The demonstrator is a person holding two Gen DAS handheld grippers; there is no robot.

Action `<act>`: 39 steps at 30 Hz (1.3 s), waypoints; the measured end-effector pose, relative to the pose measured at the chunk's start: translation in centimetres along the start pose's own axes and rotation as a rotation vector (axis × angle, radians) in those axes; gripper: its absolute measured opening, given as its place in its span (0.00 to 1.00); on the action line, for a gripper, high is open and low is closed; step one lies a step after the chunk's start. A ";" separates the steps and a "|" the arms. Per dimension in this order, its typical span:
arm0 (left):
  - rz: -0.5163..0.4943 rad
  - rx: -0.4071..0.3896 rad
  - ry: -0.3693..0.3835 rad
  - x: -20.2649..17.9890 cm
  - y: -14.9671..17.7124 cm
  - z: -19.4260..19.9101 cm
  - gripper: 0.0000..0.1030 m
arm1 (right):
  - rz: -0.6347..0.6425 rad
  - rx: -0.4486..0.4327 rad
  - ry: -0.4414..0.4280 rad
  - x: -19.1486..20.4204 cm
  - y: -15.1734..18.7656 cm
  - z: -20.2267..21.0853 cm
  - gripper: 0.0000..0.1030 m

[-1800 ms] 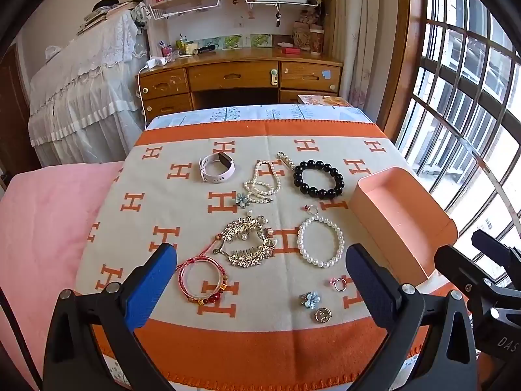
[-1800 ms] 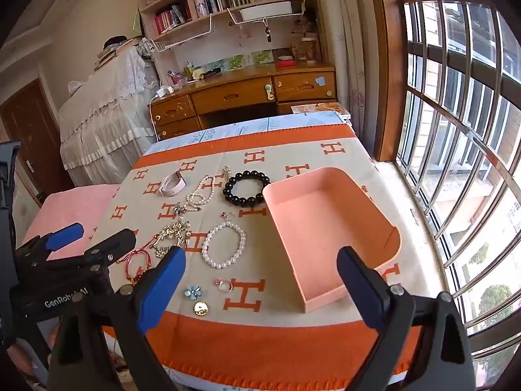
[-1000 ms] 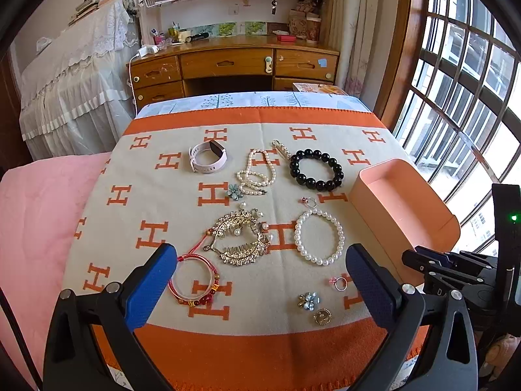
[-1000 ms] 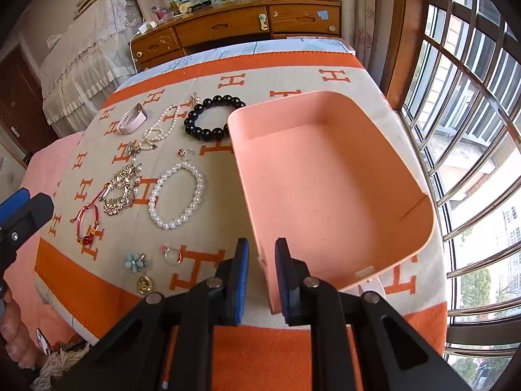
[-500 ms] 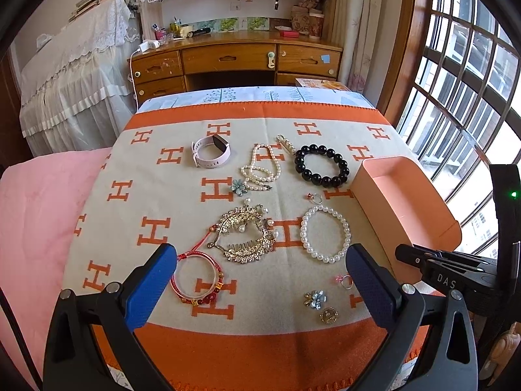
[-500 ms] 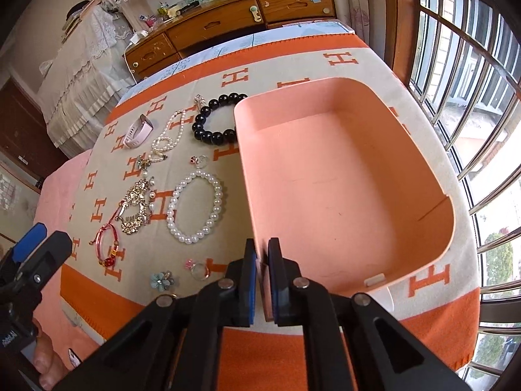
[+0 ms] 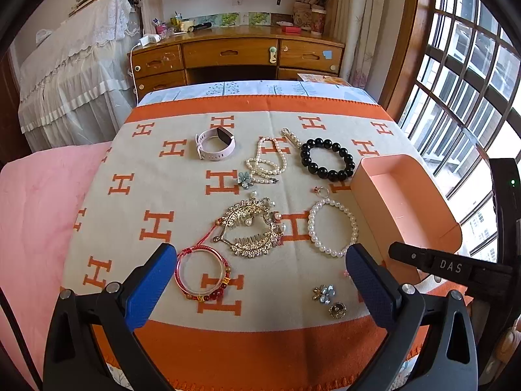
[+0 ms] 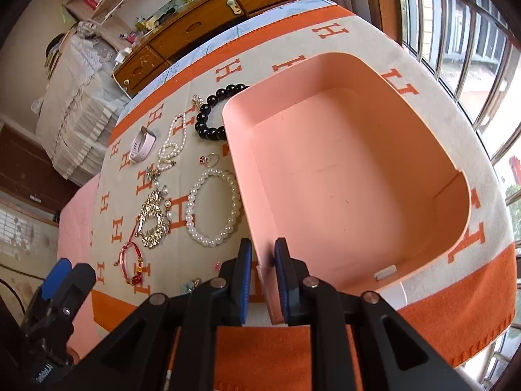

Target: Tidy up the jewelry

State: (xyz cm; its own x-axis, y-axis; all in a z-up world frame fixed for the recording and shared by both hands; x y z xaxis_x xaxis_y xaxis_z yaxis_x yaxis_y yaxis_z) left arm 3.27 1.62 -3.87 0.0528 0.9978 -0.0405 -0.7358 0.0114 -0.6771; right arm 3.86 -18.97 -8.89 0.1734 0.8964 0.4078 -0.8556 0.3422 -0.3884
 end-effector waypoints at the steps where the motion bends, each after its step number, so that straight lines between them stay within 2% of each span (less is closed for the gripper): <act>1: 0.000 0.000 0.001 0.0 0.0 0.0 0.99 | -0.026 0.002 -0.008 -0.3 -0.1 0.0 0.13; 9: 0.007 0.002 0.004 0.5 0.3 0.0 0.99 | -0.100 -0.021 0.027 -0.1 0.3 0.2 0.14; 13: 0.011 0.005 0.009 0.7 0.4 0.1 0.99 | -0.146 -0.028 -0.018 -0.4 0.4 0.2 0.16; 18: 0.008 -0.005 0.011 0.7 0.4 0.2 0.99 | -0.116 -0.041 -0.054 0.4 0.5 0.7 0.16; 22: 0.007 -0.012 0.008 0.6 0.3 0.6 0.99 | -0.044 -0.135 -0.057 1.3 0.4 2.9 0.16; 27: 0.009 -0.037 -0.005 0.5 0.2 1.6 0.99 | 0.200 -0.335 -0.098 4.7 1.2 8.0 0.17; 31: 0.006 -0.070 -0.020 0.4 0.2 2.6 0.99 | 0.353 -0.476 -0.122 6.6 2.6 11.5 0.47; 32: 0.003 -0.078 -0.022 0.3 0.2 2.8 0.99 | 0.371 -0.500 -0.129 6.9 2.9 12.0 0.50; 35: -0.006 -0.098 -0.027 0.1 0.1 3.5 0.99 | 0.397 -0.531 -0.126 7.3 3.4 12.7 0.51; 39: -0.014 -0.110 -0.028 0.0 0.1 4.0 0.99 | 0.378 -0.500 -0.129 6.9 3.5 12.1 0.51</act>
State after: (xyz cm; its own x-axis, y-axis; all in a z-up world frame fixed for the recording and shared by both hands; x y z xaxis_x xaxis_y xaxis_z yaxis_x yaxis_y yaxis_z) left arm 0.54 1.87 -1.02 0.0428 0.9990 -0.0111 -0.6566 0.0198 -0.7540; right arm -3.86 -15.03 2.57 -0.1824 0.9507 0.2509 -0.5099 0.1268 -0.8509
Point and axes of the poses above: each gripper's, at about its wrist camera, not at the fingertips, and z roughly against the way its jaws point, x to its left, y to its underside, the point moved 1 cm from there along -z, roughly the way its jaws point, and after that the axes turned 5 degrees about -x, right-handed, at the moved point
